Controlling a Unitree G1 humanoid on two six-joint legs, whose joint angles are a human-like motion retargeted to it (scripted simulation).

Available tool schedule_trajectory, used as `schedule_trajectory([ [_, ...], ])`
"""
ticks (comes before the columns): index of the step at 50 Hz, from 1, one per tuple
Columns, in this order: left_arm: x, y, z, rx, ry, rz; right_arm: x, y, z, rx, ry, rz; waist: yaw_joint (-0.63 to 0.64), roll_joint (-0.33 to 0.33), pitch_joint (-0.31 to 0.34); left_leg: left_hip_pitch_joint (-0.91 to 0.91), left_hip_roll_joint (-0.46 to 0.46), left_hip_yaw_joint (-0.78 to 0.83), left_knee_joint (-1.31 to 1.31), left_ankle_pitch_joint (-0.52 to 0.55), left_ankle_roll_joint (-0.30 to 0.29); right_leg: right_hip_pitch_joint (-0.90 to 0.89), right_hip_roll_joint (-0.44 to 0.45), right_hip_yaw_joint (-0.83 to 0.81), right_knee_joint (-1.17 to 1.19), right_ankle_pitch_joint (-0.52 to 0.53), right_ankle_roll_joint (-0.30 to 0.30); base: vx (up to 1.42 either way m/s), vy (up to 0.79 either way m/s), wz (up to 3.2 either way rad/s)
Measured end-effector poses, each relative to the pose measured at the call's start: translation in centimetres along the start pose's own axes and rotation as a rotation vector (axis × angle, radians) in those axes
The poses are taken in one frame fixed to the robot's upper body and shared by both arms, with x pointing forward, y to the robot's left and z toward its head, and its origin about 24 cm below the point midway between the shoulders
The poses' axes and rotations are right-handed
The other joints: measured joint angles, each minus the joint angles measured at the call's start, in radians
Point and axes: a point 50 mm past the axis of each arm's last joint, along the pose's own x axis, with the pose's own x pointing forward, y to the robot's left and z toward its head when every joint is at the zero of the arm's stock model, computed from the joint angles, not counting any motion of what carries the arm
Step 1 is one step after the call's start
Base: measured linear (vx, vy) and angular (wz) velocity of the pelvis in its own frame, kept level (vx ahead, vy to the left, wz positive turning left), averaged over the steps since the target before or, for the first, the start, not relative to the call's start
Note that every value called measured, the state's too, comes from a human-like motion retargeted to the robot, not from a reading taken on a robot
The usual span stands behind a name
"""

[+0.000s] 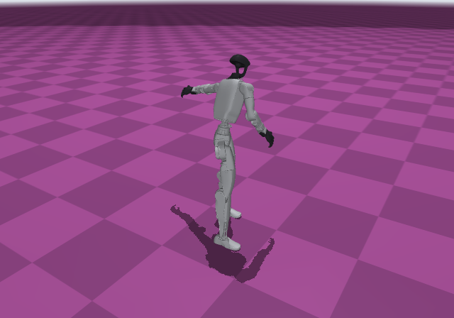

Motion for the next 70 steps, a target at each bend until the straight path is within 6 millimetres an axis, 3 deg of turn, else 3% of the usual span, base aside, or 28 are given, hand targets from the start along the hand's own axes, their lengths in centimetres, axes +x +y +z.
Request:
schedule_trajectory([
  [3,-1.0,-0.3,4.8,-0.109,-0.139,0.006,-2.1,-0.2,-4.2,-0.075,0.117,0.014,-0.101,0.003,-0.058,0.039,-0.031,-0.083,-0.042,0.017,0.009,0.021,-0.067,-0.072,0.097,-0.032,-0.01,0.24,0.07,1.66],
  [5,-2.0,-0.6,7.9,-0.166,-0.25,0.0,-3.4,-0.2,-6.1,-0.129,0.169,0.047,-0.159,0.019,-0.102,0.061,-0.016,-0.116,-0.063,0.014,-0.001,0.022,-0.08,-0.128,0.178,-0.087,-0.053,0.18,-0.03,0.96],
  [10,-6.0,-2.6,14.6,-0.177,-0.585,-0.051,-6.1,-1.4,-8.9,-0.241,0.233,0.131,-0.274,0.071,-0.182,0.097,0.002,-0.14,-0.064,-0.027,-0.069,0.073,-0.08,-0.225,0.236,-0.26,-0.183,0.11,-0.1,0.3],
  [13,-8.9,-3.0,17.8,-0.124,-0.795,-0.041,-7.4,-2.3,-10.1,-0.267,0.272,0.169,-0.315,0.092,-0.215,0.119,-0.007,-0.11,-0.064,-0.047,-0.12,0.121,-0.066,-0.2,0.161,-0.318,-0.178,0.06,-0.15,-0.4],
  [15,-10.9,-2.9,19.7,-0.068,-0.924,-0.009,-8.1,-2.8,-10.8,-0.257,0.307,0.185,-0.337,0.108,-0.241,0.134,-0.01,-0.089,-0.064,-0.048,-0.127,0.136,-0.061,-0.174,0.134,-0.347,-0.207,0.1,-0.14,-0.73],
  [18,-14.3,-3.1,22.0,0.008,-1.136,0.032,-9.2,-3.6,-11.8,-0.219,0.35,0.173,-0.36,0.135,-0.284,0.152,-0.018,-0.038,-0.046,-0.058,-0.156,0.127,-0.059,-0.115,0.13,-0.353,-0.171,0.08,-0.16,-0.94],
  [20,-16.5,-2.9,23.2,0.028,-1.251,0.061,-9.6,-4.2,-12.2,-0.193,0.379,0.17,-0.389,0.163,-0.308,0.154,-0.022,-0.01,-0.013,-0.067,-0.144,0.116,-0.052,-0.082,0.137,-0.341,-0.22,0.09,-0.14,-0.83],
  [27,-23.4,-2.2,25.1,0.128,-1.62,0.228,-9.9,-7.8,-11.2,-0.247,0.349,0.118,-0.578,0.312,-0.358,0.148,-0.024,0.046,0.084,-0.117,-0.102,0.127,-0.012,-0.037,0.108,-0.344,-0.212,0.05,-0.15,-0.43],
  [36,-30.7,-5.6,23.3,0.351,-2.028,0.247,-9.7,-12.3,-8.7,-0.392,0.285,0.048,-0.806,0.527,-0.35,0.179,0.013,0.133,0.113,-0.144,-0.086,0.117,0.04,0.044,0.108,-0.347,-0.183,0.03,-0.12,-0.51],
  [37,-32.1,-6.9,23.0,0.351,-2.064,0.194,-10.0,-12.7,-8.7,-0.401,0.291,0.037,-0.813,0.541,-0.353,0.186,0.018,0.146,0.114,-0.147,-0.085,0.118,0.046,0.056,0.107,-0.345,-0.18,0.01,-0.11,-0.65],
  [38,-35.8,-9.2,23.6,0.317,-2.14,0.142,-11.0,-13.2,-9.5,-0.362,0.324,-0.005,-0.787,0.539,-0.375,0.194,0.022,0.16,0.117,-0.15,-0.086,0.122,0.054,0.068,0.104,-0.345,-0.174,0.01,-0.11,-0.7],
  [39,-40.9,-9.8,24.7,0.255,-2.249,0.112,-11.6,-12.6,-10.2,-0.295,0.333,-0.038,-0.757,0.503,-0.386,0.197,0.024,0.176,0.119,-0.151,-0.085,0.118,0.059,0.083,0.101,-0.343,-0.17,0.01,-0.12,-0.75],
  [40,-46.7,-8.8,25.8,0.195,-2.377,0.131,-12.1,-11.6,-10.9,-0.215,0.336,-0.069,-0.726,0.451,-0.39,0.197,0.025,0.192,0.121,-0.152,-0.083,0.112,0.062,0.098,0.099,-0.341,-0.168,0.01,-0.11,-0.74],
  [45,-53.7,-9.6,21.7,0.139,-2.618,-0.047,-11.8,-11.6,-9.9,-0.186,0.285,-0.101,-0.797,0.465,-0.375,0.199,0.037,0.268,0.143,-0.159,-0.066,0.089,0.089,0.167,0.091,-0.342,-0.163,0.01,-0.11,-0.72],
  [50,-59.0,-12.0,14.6,0.2,-2.825,-0.362,-10.6,-10.2,-8.6,-0.145,0.213,-0.083,-0.891,0.457,-0.357,0.202,0.048,0.341,0.164,-0.167,-0.045,0.065,0.116,0.239,0.087,-0.341,-0.151,0.01,-0.11,-0.74],
  [54,-61.0,-15.1,7.3,0.296,-2.872,-0.735,-8.9,-7.9,-6.8,-0.131,0.119,-0.033,-0.981,0.418,-0.326,0.209,0.047,0.404,0.178,-0.17,-0.033,0.053,0.128,0.292,0.079,-0.334,-0.121,0.0,-0.09,-0.73],
  [59,-62.2,-18.1,-2.1,0.445,-2.744,-1.227,-7.5,-6.4,-4.8,-0.111,0.029,-0.016,-1.076,0.385,-0.28,0.191,0.026,0.485,0.235,-0.175,-0.027,0.047,0.123,0.345,0.055,-0.317,-0.067,-0.01,-0.04,-0.59],
  [62,-63.5,-18.1,-6.9,0.498,-2.678,-1.432,-7.3,-6.6,-4.1,-0.125,0.003,-0.027,-1.119,0.388,-0.255,0.17,0.016,0.544,0.268,-0.184,-0.028,0.044,0.116,0.367,0.038,-0.304,-0.029,-0.01,0.02,-0.42],
  [67,-65.8,-16.3,-13.5,0.453,-2.632,-1.642,-7.6,-6.6,-3.7,-0.139,-0.018,-0.018,-1.14,0.416,-0.222,0.161,0.059,0.64,0.232,-0.222,-0.026,0.034,0.167,0.391,0.009,-0.279,0.0,-0.01,-0.04,-0.44],
  [68,-66.1,-16.0,-14.3,-0.451,2.622,1.655,-7.6,-6.6,-3.7,-0.144,-0.017,-0.011,-1.14,0.42,-0.217,0.161,0.068,0.652,0.228,-0.227,-0.022,0.032,0.178,0.395,0.004,-0.274,0.0,-0.02,-0.03,-0.42],
  [70,-66.4,-15.5,-15.6,-0.474,2.572,1.672,-7.7,-6.6,-3.9,-0.147,-0.004,0.004,-1.137,0.42,-0.212,0.162,0.076,0.665,0.224,-0.232,-0.013,0.03,0.189,0.406,-0.005,-0.261,0.0,-0.03,0.03,-0.34],
])
